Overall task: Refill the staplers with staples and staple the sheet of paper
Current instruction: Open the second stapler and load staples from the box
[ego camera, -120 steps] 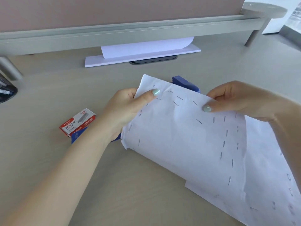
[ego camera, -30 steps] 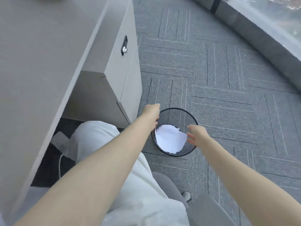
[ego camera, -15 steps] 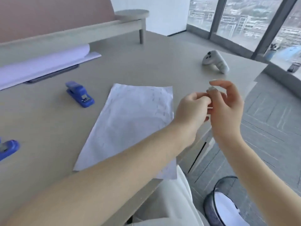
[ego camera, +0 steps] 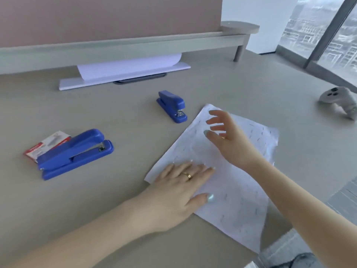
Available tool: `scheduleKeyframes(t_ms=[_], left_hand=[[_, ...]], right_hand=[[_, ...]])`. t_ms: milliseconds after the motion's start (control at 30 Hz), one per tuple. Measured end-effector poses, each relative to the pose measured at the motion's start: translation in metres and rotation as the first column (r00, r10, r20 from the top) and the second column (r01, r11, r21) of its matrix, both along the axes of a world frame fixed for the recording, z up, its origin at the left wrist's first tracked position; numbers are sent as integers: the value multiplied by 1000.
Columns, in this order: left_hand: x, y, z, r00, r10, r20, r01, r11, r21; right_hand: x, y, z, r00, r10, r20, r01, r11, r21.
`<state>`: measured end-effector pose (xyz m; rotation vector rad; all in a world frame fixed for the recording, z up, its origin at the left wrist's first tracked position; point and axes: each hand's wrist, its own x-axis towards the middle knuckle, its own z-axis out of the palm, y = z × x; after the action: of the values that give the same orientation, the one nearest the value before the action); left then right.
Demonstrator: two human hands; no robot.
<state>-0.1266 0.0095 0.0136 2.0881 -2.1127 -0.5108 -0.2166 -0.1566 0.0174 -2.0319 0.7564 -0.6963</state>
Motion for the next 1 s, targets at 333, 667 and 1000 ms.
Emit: scheduleKeyframes(t_ms=[333,667,1000], left_hand=[[73,2,-3,993,-95,70,97,995,-27],[141,43,24,785,577,226,-465,789,-402],[168,34,39,713,700,43,-686,709,-165]], right_hand=[[85,-14,16,999,-26,-38,21,991,-135],[126,-32,16,950,-50,-308,6,990,-140],[142,-38,17,925,-80,-371,17,986,-168]])
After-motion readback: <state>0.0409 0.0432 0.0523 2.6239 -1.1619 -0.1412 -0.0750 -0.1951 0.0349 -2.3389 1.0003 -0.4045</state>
